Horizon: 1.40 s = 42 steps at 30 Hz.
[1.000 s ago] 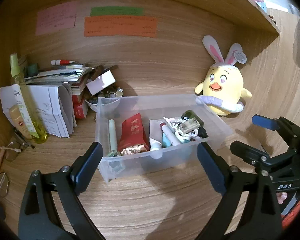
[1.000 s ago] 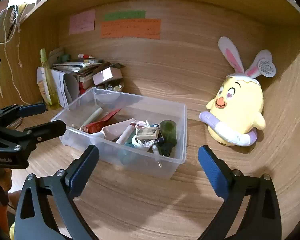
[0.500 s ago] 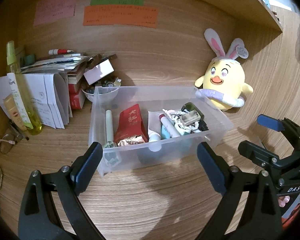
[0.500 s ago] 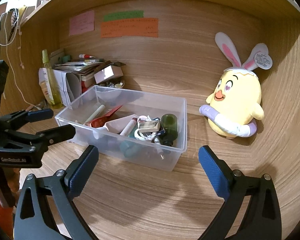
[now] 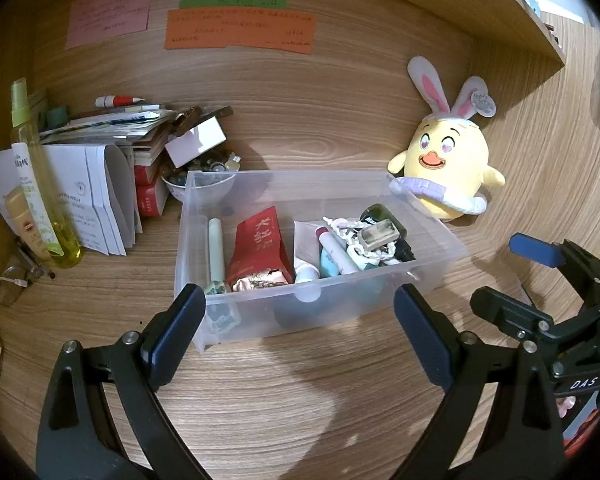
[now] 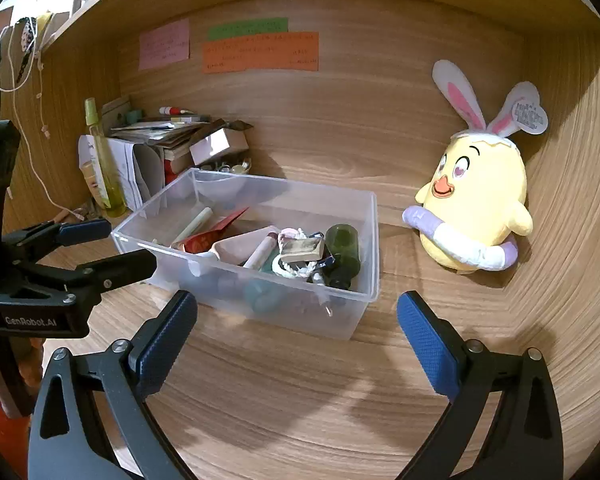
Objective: Organize objects
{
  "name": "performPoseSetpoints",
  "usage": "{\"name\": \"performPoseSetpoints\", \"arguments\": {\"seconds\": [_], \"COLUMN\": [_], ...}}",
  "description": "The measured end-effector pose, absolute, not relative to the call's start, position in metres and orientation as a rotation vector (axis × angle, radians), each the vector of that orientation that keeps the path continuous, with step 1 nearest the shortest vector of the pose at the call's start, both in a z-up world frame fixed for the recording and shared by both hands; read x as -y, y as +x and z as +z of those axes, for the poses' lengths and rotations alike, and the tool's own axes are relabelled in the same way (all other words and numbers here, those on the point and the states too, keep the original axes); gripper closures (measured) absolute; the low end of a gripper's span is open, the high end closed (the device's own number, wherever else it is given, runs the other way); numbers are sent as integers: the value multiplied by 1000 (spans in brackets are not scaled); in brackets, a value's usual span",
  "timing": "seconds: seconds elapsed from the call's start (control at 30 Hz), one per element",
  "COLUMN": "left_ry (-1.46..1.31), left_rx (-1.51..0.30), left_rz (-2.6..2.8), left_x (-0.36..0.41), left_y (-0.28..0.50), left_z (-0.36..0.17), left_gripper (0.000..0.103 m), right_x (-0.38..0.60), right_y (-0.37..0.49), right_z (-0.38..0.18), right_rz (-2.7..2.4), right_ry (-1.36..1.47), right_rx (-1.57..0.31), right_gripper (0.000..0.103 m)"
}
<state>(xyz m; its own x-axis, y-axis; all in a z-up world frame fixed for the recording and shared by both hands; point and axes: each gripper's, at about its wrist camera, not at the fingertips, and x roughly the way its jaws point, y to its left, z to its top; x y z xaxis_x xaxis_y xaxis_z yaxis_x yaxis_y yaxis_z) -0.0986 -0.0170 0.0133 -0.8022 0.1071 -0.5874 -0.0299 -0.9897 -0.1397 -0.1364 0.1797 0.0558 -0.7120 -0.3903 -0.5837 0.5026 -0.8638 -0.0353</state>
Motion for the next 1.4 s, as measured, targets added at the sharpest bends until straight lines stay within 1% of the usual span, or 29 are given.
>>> {"name": "performPoseSetpoints", "arguments": {"seconds": [1.4], "left_ry": [-963], "left_rx": [200], "left_rz": [2910], "left_x": [17], "left_y": [-93], "left_z": [12], "left_gripper": [7], "right_x": [-178], "right_y": [-133], "right_z": [56], "right_rz": [-2514], "right_ry": [800], "right_rx": [-255], "right_gripper": [3]}}
